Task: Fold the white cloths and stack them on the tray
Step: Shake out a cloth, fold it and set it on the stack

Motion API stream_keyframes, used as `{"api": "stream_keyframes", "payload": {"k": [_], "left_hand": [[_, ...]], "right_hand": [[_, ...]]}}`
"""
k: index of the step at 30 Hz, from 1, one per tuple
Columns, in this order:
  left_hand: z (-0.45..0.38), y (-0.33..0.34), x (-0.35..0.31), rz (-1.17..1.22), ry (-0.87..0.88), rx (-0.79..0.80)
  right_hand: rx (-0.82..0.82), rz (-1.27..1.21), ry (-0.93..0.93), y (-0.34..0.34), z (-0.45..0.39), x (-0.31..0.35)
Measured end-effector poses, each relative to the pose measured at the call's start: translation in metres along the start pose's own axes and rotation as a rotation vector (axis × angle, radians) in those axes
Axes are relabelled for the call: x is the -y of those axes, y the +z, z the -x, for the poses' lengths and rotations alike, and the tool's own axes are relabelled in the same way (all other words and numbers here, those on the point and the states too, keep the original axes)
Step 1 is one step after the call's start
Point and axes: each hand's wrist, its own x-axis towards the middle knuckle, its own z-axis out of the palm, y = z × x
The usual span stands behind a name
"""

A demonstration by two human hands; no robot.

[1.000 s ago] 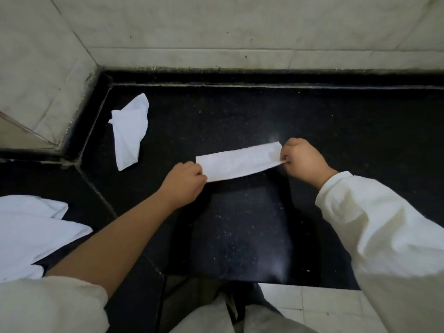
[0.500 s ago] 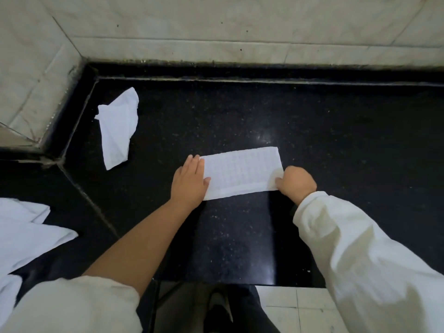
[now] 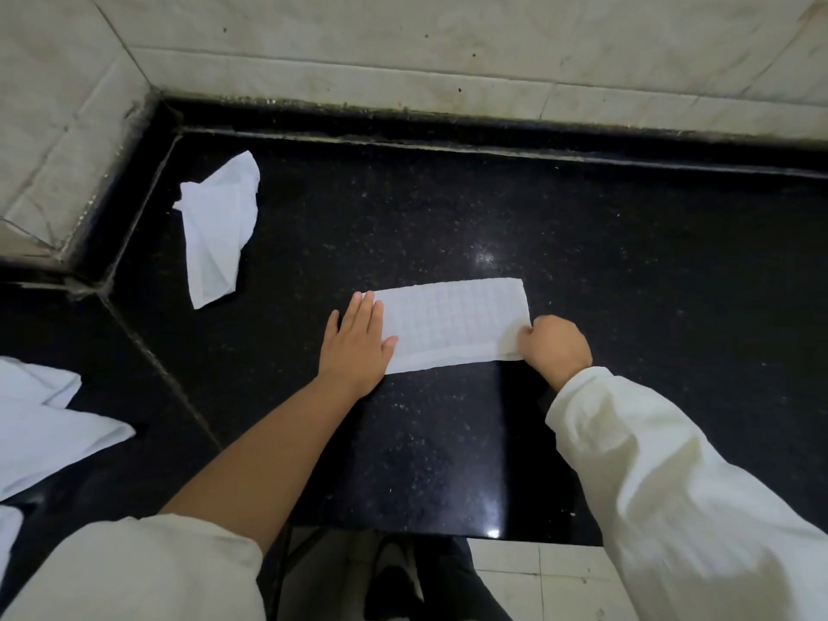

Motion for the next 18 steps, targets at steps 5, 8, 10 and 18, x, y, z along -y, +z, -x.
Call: {"api": "stream_keyframes", "payload": {"k": [5, 8, 10, 18], "left_hand": [[0.006, -0.004, 0.01, 0.007, 0.289, -0.207], [0.009, 0.008, 0.018, -0.004, 0.522, -0.328], [0.009, 0.011, 0.017, 0.001, 0.57, -0.298], [0.01, 0.008, 0.015, -0.021, 0.556, -0.344]], "right_hand": [[0.041, -0.062, -0.027, -0.007, -0.007, -0.008], [0.074, -0.082, -0.031, -0.008, -0.006, -0.011], [0.075, -0.093, -0.033, -0.007, -0.005, -0.012], [0.049, -0.042, -0.094, -0.007, 0.002, -0.011]]}}
